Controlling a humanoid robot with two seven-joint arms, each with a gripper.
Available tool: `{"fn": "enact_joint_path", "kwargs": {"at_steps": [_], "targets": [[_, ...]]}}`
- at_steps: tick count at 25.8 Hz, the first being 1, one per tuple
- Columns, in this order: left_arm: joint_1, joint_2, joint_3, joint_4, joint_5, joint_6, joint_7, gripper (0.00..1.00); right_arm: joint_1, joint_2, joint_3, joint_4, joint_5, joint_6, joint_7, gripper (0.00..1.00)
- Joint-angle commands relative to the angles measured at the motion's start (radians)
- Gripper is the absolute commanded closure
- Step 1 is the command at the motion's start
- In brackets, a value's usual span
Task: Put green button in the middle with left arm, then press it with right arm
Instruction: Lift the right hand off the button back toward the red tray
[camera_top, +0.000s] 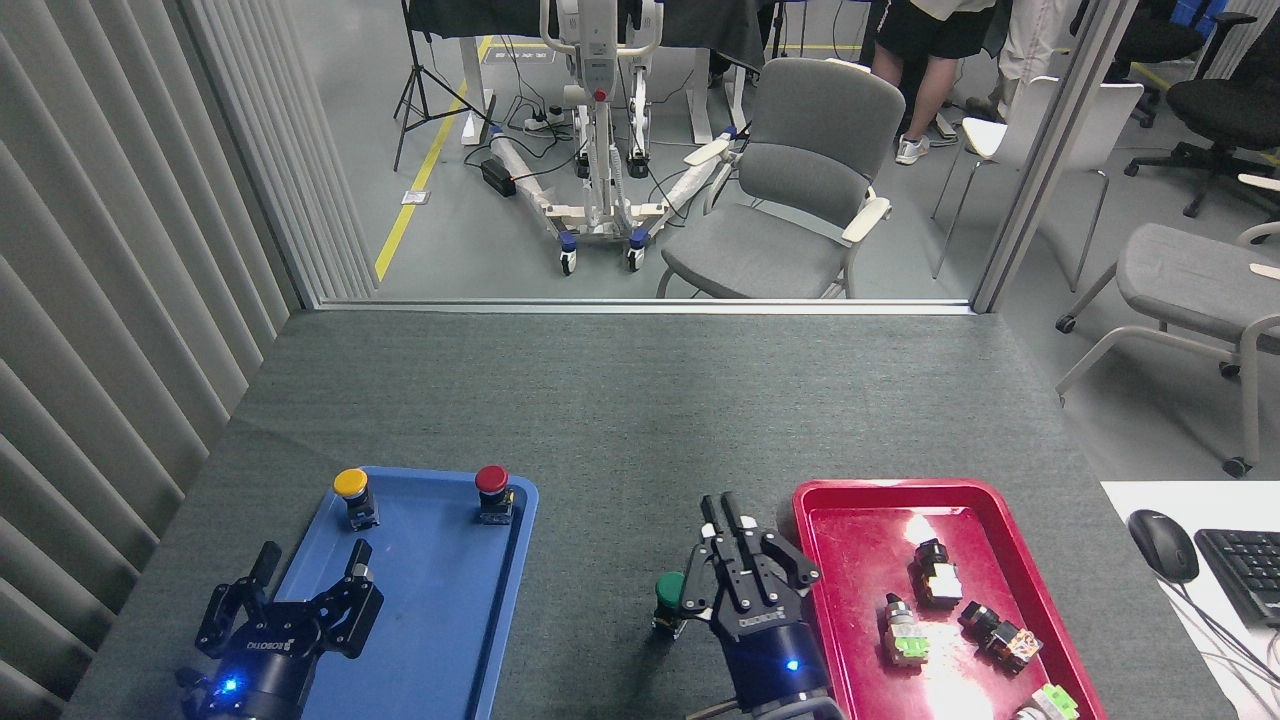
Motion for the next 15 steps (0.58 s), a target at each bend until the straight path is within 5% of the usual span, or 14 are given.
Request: {"fn": "enact_joint_path", "kwargs": {"at_steps": [1, 6, 11, 15], "targets": [[0.000, 0.010, 0.009, 0.003, 0.054, 0.003, 0.006, 0.01, 0.060, -0.020, -0.095, -0.008, -0.020, 0.018, -0.006, 0.00], [0.005, 0.022, 0.009, -0.006, 0.040, -0.003, 0.000, 0.00, 0.152, -0.064, -0.217, -0.042, -0.020, 0.014, -0.003, 0.00], [-0.004, 0.019, 0.009, -0.036, -0.267, -0.001, -0.149, 0.00, 0.197, -0.081, -0.235, -0.128, -0.020, 0.015, 0.176, 0.00], [-0.003, -0.016, 0.036, -0.037, -0.288, -0.013, -0.126, 0.00, 0.197, -0.090, -0.233, -0.132, -0.020, 0.009, 0.181, 0.00]]}}
